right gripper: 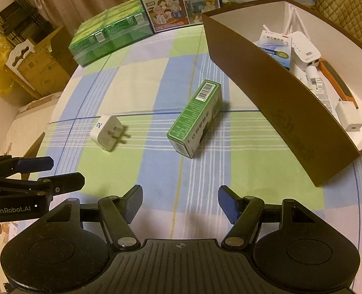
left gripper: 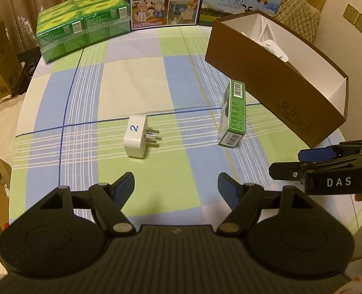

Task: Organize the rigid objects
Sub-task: 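Grasp the white plug adapter with the left tool while the right tool approaches the green box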

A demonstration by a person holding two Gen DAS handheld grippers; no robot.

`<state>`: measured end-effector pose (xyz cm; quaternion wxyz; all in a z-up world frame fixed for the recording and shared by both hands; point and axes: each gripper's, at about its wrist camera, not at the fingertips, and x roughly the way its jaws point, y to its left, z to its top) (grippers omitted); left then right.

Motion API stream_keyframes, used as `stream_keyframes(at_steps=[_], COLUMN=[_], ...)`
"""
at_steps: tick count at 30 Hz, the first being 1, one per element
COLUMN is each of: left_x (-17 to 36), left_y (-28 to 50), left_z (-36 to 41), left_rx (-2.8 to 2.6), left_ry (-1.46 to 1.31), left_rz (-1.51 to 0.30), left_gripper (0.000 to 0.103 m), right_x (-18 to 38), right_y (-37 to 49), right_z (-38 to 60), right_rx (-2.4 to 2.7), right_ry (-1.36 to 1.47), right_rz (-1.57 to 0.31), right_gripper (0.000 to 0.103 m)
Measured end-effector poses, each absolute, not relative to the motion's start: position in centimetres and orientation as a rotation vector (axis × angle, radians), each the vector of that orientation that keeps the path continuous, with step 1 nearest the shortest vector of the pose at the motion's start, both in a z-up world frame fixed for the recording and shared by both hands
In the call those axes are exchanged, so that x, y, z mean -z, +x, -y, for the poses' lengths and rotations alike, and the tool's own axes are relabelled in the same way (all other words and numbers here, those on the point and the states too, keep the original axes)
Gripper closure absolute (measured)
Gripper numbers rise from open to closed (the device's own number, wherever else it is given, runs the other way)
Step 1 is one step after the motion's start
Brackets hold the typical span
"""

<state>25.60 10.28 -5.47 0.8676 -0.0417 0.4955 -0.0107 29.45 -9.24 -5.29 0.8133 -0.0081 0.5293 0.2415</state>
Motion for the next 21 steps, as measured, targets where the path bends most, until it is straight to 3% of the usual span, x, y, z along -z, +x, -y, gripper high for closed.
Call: stream_keyframes(at_steps=[21], left_x=[9.7], left_y=[31.7], left_z=[-13.6], left_rx=[0.047], left_ry=[-0.026], left_rz=[-1.042], left_gripper=[0.039], right_x=[8.1], right_y=[33.9], right_z=[6.8], right_rx=[-0.448], right_ry=[0.001], right_rz=[-1.132], right_gripper=[0.038])
